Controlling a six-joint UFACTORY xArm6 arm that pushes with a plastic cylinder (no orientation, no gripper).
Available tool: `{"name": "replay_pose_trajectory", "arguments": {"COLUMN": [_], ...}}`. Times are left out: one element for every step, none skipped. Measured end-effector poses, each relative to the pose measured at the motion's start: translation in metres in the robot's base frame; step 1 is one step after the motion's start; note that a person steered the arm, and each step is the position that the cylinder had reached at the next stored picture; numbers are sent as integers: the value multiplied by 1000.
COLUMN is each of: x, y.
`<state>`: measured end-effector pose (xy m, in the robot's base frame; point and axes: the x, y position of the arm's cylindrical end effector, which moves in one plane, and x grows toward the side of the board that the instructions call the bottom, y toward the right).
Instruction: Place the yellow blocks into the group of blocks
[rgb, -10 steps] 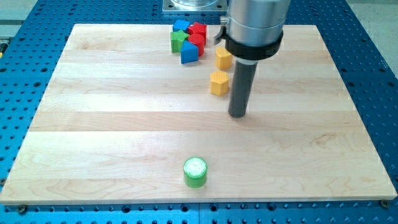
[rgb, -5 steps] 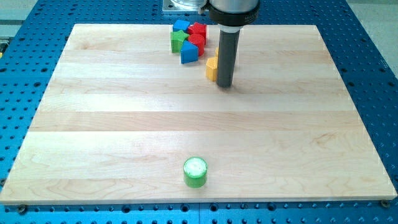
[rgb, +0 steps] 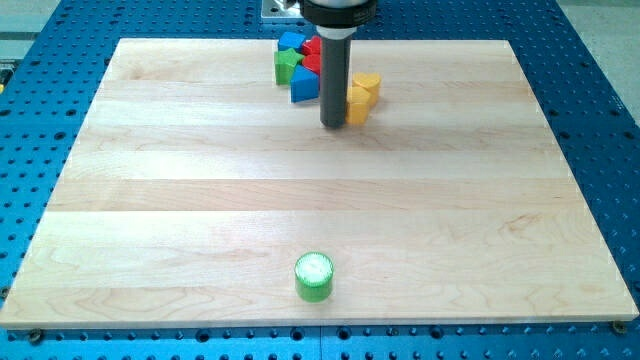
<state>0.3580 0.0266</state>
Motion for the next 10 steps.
{"name": "replay_pose_trajectory", "arguments": {"x": [0, 0, 38, 54, 43, 7, -28, -26, 12, 69], "y": [6, 0, 5, 16, 16, 16, 16, 16, 18, 34]}}
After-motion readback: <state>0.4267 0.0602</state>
